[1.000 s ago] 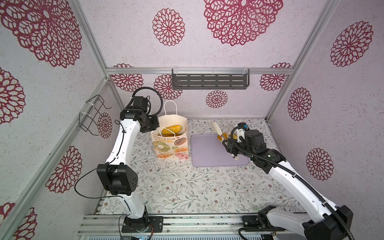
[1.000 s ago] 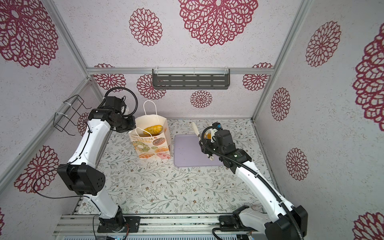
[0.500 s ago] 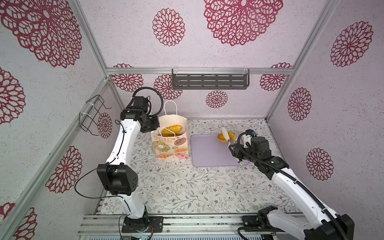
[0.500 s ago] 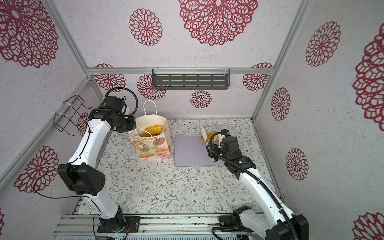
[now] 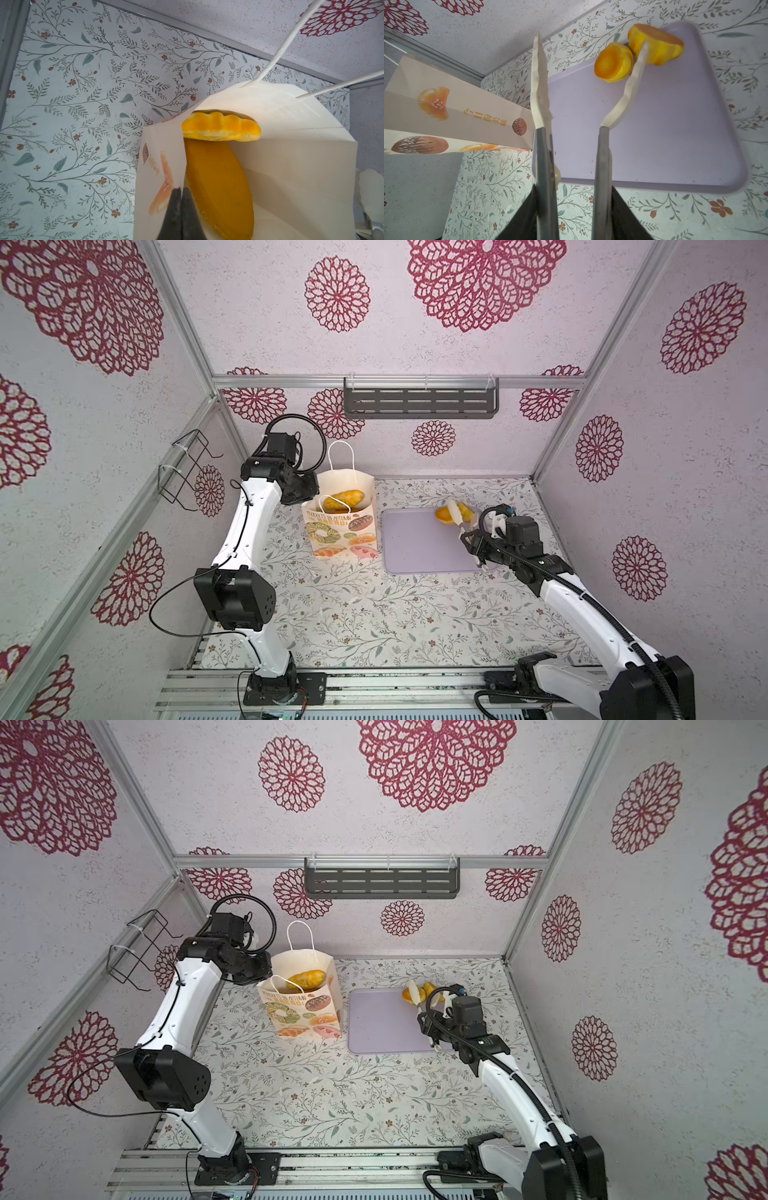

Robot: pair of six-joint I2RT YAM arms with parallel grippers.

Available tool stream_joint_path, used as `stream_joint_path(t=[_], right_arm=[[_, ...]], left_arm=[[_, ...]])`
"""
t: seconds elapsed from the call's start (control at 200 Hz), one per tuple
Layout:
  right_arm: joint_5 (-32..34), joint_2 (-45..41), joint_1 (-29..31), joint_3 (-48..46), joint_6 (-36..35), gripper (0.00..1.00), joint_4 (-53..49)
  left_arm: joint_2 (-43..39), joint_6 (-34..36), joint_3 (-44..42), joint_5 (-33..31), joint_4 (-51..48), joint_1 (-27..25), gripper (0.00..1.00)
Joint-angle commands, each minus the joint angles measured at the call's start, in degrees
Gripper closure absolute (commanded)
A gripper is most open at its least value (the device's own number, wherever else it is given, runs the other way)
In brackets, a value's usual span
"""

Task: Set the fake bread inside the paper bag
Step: 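Lower the open tongs around the round yellow bun on the tray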

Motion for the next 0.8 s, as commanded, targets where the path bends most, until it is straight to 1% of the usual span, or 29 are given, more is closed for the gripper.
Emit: stream_joint_path(t=[0.0, 0.38, 0.796], right_arm=[[-3.0, 0.1, -1.2, 0.0, 0.6, 0.51, 4.5], [-7.3, 4.9, -4.0, -1.3, 1.0, 0.52, 8.0], [-10.3, 11.4, -4.9, -1.7, 2.6, 0.53, 12.8]], left_arm=[[-1.0, 0.3, -0.1, -0.1, 0.5, -0.4, 1.0], [-1.0, 0.3, -0.1, -0.1, 0.5, -0.5, 1.0], [-1.0, 0.3, -0.1, -0.4, 0.4, -0.4, 1.0]])
